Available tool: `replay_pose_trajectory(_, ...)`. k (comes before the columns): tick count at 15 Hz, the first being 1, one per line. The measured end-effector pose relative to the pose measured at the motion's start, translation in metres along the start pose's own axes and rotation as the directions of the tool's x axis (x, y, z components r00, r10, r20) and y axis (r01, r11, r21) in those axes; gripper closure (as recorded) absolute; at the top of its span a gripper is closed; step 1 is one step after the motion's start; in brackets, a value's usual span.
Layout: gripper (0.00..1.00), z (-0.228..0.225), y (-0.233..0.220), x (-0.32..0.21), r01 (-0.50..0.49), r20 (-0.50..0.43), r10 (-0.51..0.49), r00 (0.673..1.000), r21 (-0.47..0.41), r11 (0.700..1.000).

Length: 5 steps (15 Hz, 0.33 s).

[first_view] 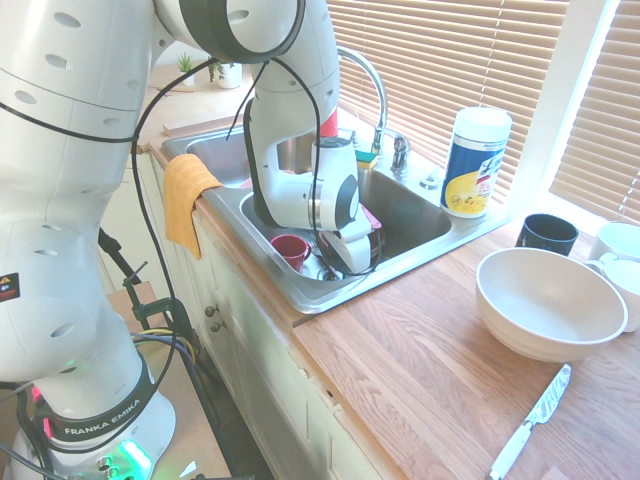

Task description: Put the knife into the sink

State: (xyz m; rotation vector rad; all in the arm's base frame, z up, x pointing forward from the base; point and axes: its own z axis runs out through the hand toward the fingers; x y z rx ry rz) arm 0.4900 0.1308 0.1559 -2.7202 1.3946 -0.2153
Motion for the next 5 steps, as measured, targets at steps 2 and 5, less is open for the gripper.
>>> replay_pose_trajectory(2, 0.00, -0.021, -0.002, 0.002, 0.003, -0.009, -0.002, 1.000, 0.025, 1.000)
replay_pose_trajectory(5, 0.00, -0.087, -0.014, -0.004, 0.072, -0.040, -0.071, 0.997, 0.033, 0.997)
